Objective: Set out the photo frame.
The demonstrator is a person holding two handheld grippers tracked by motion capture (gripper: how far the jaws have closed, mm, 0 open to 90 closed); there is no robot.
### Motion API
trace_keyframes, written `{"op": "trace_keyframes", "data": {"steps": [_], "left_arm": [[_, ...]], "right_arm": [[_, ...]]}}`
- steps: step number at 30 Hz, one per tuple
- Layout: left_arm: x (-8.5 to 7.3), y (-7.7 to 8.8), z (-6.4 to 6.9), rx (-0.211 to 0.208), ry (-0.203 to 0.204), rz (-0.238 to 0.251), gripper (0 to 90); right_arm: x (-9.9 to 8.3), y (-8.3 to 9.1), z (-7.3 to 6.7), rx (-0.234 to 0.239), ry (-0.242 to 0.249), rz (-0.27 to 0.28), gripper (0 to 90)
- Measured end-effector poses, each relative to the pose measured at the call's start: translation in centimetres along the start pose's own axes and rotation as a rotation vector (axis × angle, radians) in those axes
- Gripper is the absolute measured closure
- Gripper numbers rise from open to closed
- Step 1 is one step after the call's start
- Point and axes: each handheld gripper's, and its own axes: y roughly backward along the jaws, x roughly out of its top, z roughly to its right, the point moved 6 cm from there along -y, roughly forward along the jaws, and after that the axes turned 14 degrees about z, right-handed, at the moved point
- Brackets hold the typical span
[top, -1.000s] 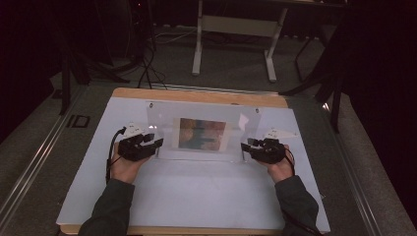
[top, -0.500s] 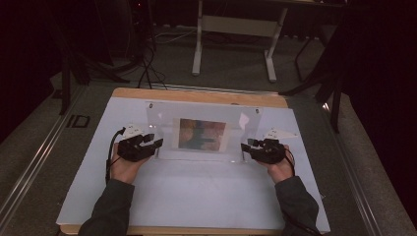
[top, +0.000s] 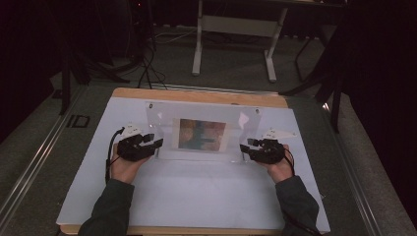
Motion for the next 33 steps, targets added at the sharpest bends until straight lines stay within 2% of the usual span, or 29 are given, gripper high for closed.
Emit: {"op": "trace_keyframes", "data": {"steps": [14,18,25,33], "left_arm": [[1.1,1.3,-0.3,-0.050,0.009,0.044,52.2],[1.4,1.9,-0.9,-0.054,0.037,0.064,52.7],[1.7,3.0,-2.3,-0.024,0.060,0.082,53.0],[1.6,3.7,-3.7,0.040,0.068,0.086,55.6]], "right_arm": [[0.8,1.6,1.1,0.017,-0.010,0.020,50.3],[0.9,2.0,1.4,0.019,-0.012,0.022,50.3],[0.9,2.7,2.1,0.018,-0.019,0.021,51.1],[0.5,3.1,2.9,0.004,-0.012,0.005,59.7]]}}
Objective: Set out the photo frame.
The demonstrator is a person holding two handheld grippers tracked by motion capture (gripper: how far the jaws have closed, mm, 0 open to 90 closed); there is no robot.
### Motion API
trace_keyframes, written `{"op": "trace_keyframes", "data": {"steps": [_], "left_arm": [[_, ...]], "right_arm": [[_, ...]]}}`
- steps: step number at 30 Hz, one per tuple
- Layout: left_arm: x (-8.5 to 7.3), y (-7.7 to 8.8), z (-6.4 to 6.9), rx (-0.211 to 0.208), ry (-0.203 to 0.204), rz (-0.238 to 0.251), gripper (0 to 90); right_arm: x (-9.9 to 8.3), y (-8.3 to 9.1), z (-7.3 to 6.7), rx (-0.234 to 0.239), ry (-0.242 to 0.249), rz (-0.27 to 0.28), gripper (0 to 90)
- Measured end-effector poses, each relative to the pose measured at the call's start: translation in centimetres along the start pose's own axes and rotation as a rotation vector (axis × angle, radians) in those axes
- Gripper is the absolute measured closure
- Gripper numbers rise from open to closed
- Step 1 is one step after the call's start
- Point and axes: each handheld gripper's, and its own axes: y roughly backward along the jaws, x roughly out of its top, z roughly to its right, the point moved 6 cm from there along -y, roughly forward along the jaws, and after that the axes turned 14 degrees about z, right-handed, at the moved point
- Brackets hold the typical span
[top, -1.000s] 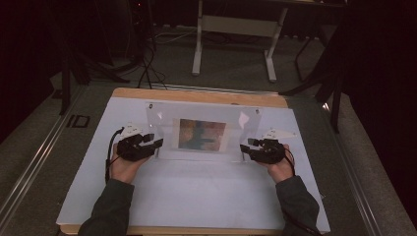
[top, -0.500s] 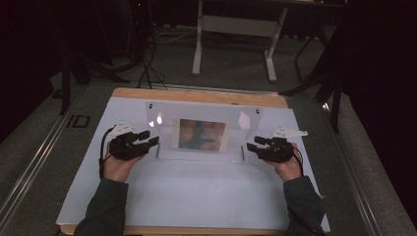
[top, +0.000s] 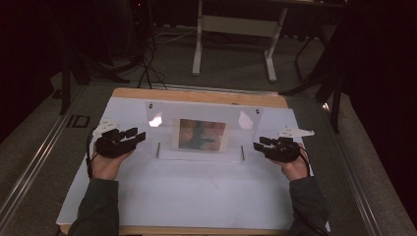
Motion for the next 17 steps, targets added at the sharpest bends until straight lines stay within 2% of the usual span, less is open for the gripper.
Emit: {"op": "trace_keyframes", "data": {"steps": [2,5,8,10,11,14,17], "left_arm": [[-0.1,0.0,-0.3,0.016,-0.006,-0.006,55.6],[-0.4,0.1,-0.9,0.054,0.008,-0.013,55.6],[-0.6,0.2,-1.5,0.095,0.015,-0.020,55.4],[-0.8,0.2,-1.9,0.111,0.024,-0.021,55.3],[-1.0,0.2,-2.1,0.132,0.018,-0.030,55.1],[-1.4,0.0,-2.5,0.156,0.005,-0.050,54.1],[-2.3,-0.4,-3.0,0.191,-0.014,-0.093,50.9]], "right_arm": [[-0.1,0.2,0.2,-0.007,-0.004,-0.004,61.2],[-0.2,0.4,0.6,-0.012,-0.006,-0.005,66.9],[-0.5,0.5,1.1,-0.040,-0.006,-0.014,76.9],[-0.7,0.5,1.4,-0.060,-0.001,-0.023,80.1],[-0.8,0.5,1.5,-0.065,0.002,-0.026,81.4],[-1.1,0.5,1.8,-0.081,0.002,-0.037,83.2],[-1.5,0.4,2.3,-0.097,0.003,-0.051,82.0]]}}
